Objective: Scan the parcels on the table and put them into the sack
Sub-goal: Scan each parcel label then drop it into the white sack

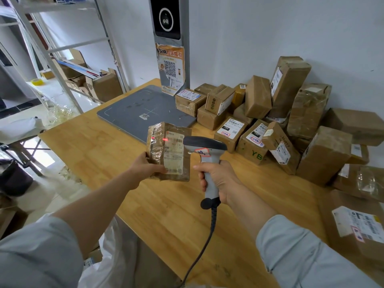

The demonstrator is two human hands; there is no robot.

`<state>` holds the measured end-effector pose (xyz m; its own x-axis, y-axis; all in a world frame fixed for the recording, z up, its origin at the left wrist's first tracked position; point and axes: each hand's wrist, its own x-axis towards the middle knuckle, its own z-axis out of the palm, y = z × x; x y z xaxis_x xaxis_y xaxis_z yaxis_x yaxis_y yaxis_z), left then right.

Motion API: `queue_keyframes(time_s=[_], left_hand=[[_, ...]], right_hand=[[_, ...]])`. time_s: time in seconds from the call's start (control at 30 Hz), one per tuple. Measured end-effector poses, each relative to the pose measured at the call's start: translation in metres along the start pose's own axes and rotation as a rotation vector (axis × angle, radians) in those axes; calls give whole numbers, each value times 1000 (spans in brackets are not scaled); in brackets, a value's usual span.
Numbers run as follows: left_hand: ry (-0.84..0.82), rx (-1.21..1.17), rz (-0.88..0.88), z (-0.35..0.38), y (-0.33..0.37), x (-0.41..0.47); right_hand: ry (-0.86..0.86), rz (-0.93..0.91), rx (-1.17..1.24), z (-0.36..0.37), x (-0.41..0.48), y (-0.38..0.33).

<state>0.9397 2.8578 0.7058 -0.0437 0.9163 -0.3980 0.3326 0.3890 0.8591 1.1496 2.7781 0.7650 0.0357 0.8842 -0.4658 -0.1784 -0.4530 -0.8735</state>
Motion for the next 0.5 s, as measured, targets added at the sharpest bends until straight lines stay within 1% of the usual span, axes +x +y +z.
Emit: queue_keyframes(time_s=[0.27,0.4,0.5], left_hand=[[25,-9,3,-6,-1,-9],[24,-56,-17,-12,-4,-20],[44,-134,-56,-20,-8,-35]], right_hand=[[-22,-8,18,4,1,2],[-63,-18,60,7,2,6],[-87,-41,74,11,5,11]])
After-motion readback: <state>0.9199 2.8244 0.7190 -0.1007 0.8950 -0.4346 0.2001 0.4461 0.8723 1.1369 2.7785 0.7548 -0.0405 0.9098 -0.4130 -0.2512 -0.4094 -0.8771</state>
